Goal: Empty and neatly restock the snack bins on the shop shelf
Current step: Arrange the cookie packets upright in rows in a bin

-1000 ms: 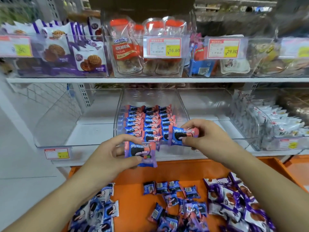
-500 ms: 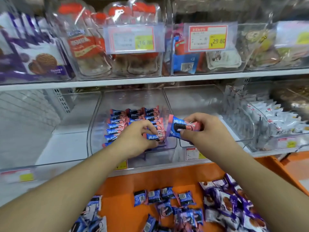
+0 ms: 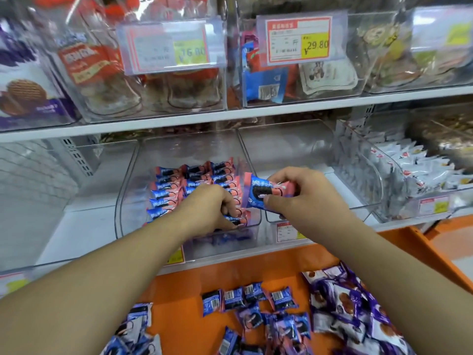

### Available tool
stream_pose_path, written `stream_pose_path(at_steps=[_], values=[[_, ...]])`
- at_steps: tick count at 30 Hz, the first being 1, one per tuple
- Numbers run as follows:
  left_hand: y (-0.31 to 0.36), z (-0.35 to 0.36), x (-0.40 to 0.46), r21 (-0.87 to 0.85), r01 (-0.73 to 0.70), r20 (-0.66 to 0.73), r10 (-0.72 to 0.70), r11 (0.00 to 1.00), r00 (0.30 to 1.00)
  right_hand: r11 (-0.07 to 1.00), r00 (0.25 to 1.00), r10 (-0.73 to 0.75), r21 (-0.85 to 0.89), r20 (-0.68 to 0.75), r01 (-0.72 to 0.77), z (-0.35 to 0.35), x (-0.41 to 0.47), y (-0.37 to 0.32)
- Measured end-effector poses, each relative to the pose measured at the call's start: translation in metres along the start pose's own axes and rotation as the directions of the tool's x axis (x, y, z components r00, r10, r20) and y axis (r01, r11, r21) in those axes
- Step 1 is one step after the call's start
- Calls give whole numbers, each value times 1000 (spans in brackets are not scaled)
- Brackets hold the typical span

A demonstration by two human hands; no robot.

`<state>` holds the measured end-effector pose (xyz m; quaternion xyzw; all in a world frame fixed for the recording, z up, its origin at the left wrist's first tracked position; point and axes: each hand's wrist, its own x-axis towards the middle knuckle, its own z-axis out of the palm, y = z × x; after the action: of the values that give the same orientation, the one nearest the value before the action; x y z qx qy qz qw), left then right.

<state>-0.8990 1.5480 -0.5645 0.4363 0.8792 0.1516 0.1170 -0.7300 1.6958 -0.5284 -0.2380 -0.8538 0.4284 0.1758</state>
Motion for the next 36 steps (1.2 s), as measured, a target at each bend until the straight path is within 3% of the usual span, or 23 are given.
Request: stream_pose_path(at_steps=[3,7,9,12,16,22,25,30,36], values=[[-4,-1,-3,-81,28,5,-27,996,1000,1000,1000,5,0,13,-5,1,-2,-1],[-9,-8,-15,-329,50,-41,-67,943,997,999,999,14,32,52,-16,1,-4,-3],[-6,-18,-24,-522,18,-110,-88,853,990,998,997,3,62,77,-8,2,-4,-5],[5,-35,-41,-773,-26,-89,-67,634,994,998,995,-42,51,90,38,8,-5,-8],[12,-44,-53,-653,-98,-91,50,751,995,993,993,-96,78,66,91,14,-7,-14],[-10,-38,-44,-551,-15,-194,-110,835,975,948,979,-194,-246,56,202,10,-6,-12],[-17,-22,-38,-441,48,-130,-116,896,985,925,981,-163,-328,107,190,10,-7,-10],[-7,-2,-30,-308,63,13,-62,949,998,946,988,-131,-286,87,150,10,-5,-6],[-18,-5,-26,-342,51,96,-19,938,995,942,986,-147,-293,74,162,11,-1,2]])
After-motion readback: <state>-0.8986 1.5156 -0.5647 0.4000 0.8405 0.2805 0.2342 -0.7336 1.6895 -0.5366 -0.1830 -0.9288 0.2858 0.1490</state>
